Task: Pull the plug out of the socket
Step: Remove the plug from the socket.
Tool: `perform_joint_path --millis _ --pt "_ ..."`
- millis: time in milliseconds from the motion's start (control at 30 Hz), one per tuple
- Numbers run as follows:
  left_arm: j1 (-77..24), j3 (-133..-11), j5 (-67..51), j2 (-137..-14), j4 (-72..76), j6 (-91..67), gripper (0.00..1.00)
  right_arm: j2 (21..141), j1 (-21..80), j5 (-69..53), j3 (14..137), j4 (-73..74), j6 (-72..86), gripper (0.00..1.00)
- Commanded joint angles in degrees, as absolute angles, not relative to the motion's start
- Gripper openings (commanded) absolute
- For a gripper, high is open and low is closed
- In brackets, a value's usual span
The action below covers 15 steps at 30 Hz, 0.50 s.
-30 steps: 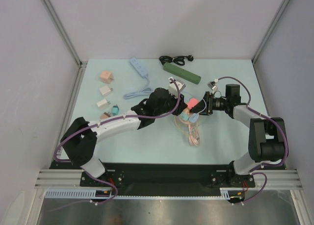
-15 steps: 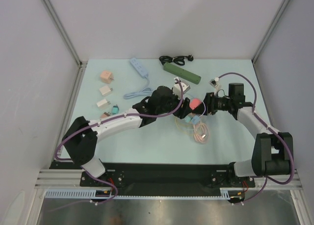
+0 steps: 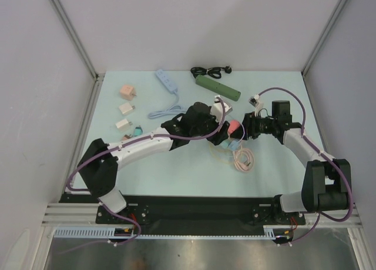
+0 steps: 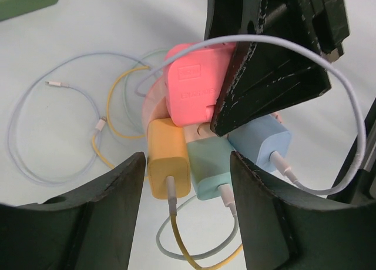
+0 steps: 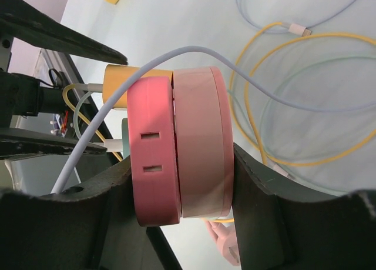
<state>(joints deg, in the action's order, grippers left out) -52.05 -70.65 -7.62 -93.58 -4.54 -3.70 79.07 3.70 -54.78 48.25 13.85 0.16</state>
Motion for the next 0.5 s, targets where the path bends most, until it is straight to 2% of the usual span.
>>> perform_joint_path --millis 0,200,267,300,333,400,433,467 --pt "-52.82 -73.74 -6.85 -95.44 -7.64 -0.7 0.64 76.47 4.22 -56.52 50.71 12.83 -1.22 0.0" --pt "-53.17 -78.21 -6.07 -100.27 -11.41 -0.53 0.63 75.5 4.92 -55.72 50.54 13.53 -2.9 0.0" --pt "-53.44 -79.27 -5.54 -101.07 -12.3 -0.26 0.55 75.15 5.1 -54.85 50.62 13.53 -3.25 0.0" --pt "-53.52 -80.15 -5.28 -101.77 -12.74 -0.18 0.5 74.89 5.1 -54.58 50.45 13.45 -3.43 0.0" --pt "-53.61 -80.59 -4.75 -102.04 -13.27 -0.18 0.36 74.88 5.45 -54.32 50.45 13.62 -3.95 0.0" --pt "-53.61 -81.3 -4.4 -102.57 -13.8 -0.18 0.2 74.45 5.89 -53.09 50.45 13.8 -4.31 0.0" --pt "-53.7 -81.91 -3.79 -102.92 -14.32 -0.18 0.06 74.27 6.32 -52.65 50.45 13.89 -4.74 0.0" --pt "-53.79 -82.09 -3.43 -103.01 -14.67 -0.18 0.0 74.18 6.42 -51.52 50.45 13.97 -4.83 0.0"
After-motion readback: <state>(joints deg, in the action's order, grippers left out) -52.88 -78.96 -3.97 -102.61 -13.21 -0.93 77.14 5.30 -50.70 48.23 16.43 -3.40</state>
